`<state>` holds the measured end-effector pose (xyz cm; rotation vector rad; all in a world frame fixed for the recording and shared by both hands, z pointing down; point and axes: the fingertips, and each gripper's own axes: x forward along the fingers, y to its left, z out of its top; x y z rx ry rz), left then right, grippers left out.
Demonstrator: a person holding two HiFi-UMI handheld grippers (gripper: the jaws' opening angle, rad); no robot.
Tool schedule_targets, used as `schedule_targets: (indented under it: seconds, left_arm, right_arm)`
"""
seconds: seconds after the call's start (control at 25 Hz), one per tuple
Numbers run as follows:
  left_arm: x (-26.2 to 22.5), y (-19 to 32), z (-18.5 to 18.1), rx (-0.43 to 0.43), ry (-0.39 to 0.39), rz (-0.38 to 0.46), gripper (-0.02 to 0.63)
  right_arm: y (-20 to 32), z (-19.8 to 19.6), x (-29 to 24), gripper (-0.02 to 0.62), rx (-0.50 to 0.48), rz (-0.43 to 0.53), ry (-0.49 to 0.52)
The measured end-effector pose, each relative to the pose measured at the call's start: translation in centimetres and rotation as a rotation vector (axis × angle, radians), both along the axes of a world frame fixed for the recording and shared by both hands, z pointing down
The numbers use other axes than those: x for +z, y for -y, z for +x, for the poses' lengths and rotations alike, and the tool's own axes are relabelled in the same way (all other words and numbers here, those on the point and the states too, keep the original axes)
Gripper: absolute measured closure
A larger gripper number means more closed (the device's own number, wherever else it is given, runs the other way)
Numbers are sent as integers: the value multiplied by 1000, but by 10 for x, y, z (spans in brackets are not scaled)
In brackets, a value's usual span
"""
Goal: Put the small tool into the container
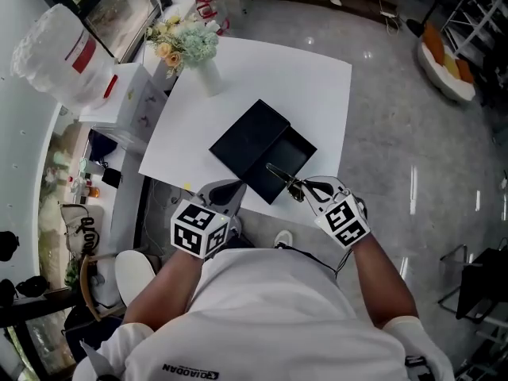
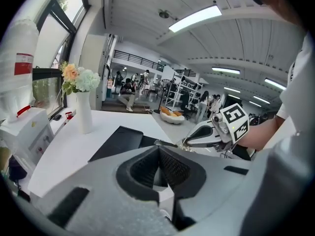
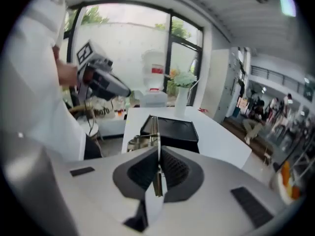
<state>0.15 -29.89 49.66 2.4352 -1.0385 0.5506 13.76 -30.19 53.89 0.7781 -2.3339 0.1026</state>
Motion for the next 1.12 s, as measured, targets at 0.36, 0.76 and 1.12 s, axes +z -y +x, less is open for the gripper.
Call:
schedule_targets:
  seconds: [0.36,0.76,1.12]
  left_arm:
    - [0,32,-29,47,-10,-4,597]
    - [21,33,-68,-16,-42,-67,597]
    - [25,30,-90,-76,-33,-80,597]
  right_arm:
    - [23,-46,56,580,-450,267,-524]
    - [53,-64,107,578,-647,306,-702]
    - [75,-72,128,568,-683,320,-697]
